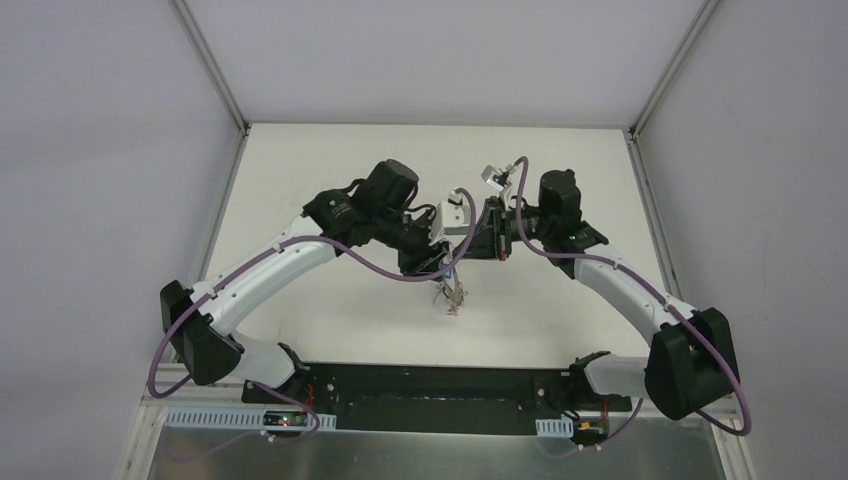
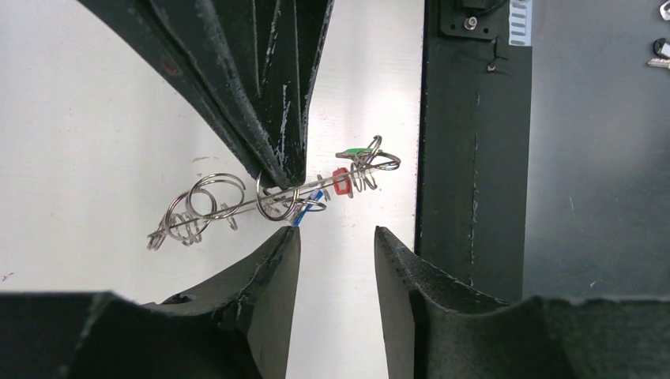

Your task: Put the keys on the keyring

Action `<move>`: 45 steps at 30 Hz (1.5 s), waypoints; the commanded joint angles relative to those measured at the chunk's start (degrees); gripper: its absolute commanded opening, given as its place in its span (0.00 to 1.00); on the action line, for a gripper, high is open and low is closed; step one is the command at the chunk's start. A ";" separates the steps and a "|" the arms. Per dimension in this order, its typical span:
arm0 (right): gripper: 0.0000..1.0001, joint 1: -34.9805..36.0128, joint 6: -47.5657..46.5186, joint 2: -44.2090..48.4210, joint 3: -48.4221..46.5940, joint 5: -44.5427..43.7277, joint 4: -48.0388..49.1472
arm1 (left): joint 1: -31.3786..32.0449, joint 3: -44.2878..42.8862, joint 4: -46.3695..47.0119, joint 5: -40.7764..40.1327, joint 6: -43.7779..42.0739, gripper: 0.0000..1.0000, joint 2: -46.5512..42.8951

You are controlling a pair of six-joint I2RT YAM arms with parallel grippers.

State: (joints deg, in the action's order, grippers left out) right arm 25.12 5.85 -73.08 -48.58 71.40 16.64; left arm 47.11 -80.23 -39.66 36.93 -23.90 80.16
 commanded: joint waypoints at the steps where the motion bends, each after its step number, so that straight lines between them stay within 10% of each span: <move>1: 0.00 -0.42 -1.56 2.89 -0.07 2.39 3.31 | -2.17 -1.38 2.55 -0.30 4.72 0.42 -3.69; 19: 0.00 -0.91 -1.29 3.82 -0.38 1.04 3.37 | -8.08 3.32 20.25 14.76 31.09 0.46 0.92; 45: 0.00 -2.04 -0.84 3.21 0.04 0.94 3.64 | -9.58 7.61 25.60 17.56 35.09 0.24 0.35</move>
State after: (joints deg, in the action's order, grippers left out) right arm 23.38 5.13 -71.26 -48.51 71.31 16.97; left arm 38.11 -73.10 -16.84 52.34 10.07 81.45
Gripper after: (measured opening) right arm 0.007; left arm 0.267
